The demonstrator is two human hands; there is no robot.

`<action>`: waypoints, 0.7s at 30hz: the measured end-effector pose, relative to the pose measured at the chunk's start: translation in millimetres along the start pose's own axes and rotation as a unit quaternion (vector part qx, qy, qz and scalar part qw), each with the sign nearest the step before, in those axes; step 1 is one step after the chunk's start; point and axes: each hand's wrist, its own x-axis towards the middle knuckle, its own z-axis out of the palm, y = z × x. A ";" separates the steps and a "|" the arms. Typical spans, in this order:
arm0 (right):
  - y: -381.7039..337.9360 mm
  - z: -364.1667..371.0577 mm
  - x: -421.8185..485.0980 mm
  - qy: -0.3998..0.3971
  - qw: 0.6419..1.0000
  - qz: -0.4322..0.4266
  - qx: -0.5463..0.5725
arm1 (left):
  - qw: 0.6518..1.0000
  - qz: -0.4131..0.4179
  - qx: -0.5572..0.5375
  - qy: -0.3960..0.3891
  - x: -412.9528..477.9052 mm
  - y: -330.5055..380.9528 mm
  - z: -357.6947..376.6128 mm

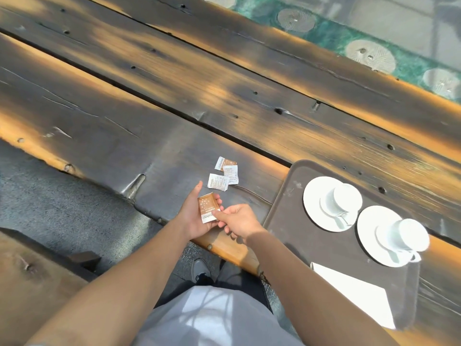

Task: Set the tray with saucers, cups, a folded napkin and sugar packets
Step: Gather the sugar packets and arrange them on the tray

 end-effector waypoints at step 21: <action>-24.1 -48.6 76.1 0.099 0.991 -0.009 -0.094 | 0.996 -0.046 -0.020 0.080 36.9 19.0 -16.9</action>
